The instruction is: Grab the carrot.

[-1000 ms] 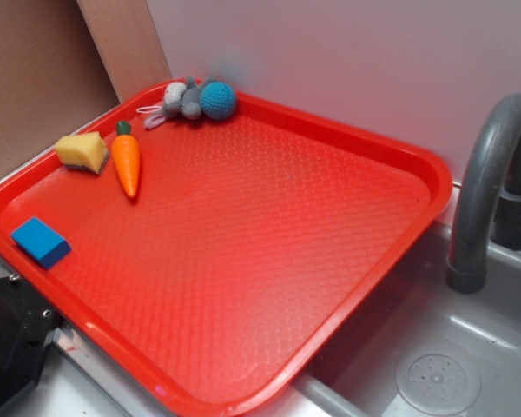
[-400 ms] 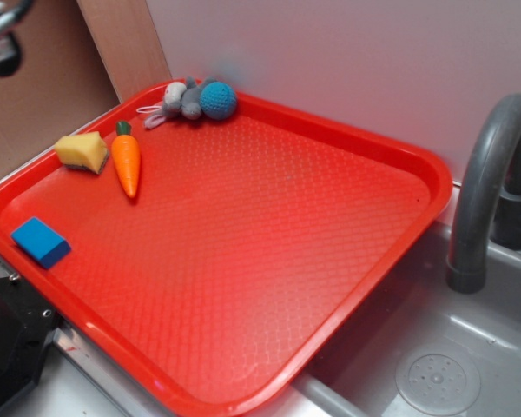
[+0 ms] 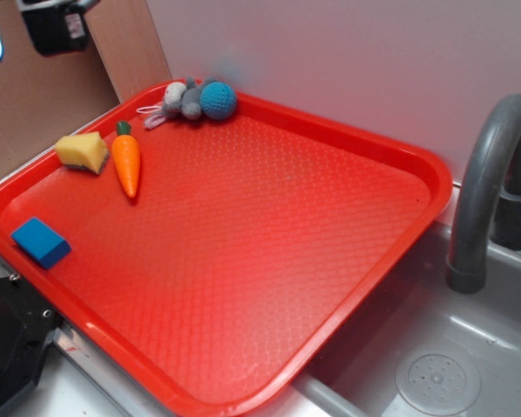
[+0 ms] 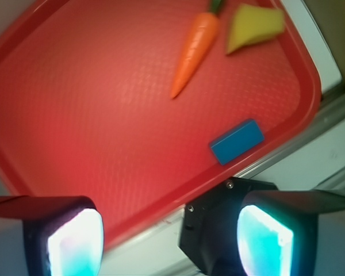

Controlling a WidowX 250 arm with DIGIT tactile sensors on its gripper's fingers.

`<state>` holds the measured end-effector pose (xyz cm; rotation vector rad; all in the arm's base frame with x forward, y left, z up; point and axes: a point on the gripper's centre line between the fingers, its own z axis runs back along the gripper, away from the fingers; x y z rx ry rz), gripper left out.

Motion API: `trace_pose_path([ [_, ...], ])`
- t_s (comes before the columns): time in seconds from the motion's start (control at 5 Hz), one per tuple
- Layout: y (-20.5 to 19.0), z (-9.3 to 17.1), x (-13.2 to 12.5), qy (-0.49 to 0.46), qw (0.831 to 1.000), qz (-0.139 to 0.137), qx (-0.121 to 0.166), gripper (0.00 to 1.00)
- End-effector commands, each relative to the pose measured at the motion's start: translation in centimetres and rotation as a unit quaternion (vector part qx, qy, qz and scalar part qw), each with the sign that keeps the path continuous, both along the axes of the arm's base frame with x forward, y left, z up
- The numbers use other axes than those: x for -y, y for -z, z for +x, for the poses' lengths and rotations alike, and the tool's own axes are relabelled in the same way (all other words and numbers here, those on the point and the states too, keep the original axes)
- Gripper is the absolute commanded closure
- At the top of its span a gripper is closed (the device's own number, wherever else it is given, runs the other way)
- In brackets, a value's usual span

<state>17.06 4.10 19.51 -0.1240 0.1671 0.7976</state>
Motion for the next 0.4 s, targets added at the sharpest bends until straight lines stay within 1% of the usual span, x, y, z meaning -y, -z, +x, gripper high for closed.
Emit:
trace_pose_path([
  [0.0,5.0,0.6,-3.6,-0.067,0.998,-0.006,0.02,0.0],
  [0.2,7.9,2.6,-4.0,-0.049,0.998,0.034,0.032,0.0],
])
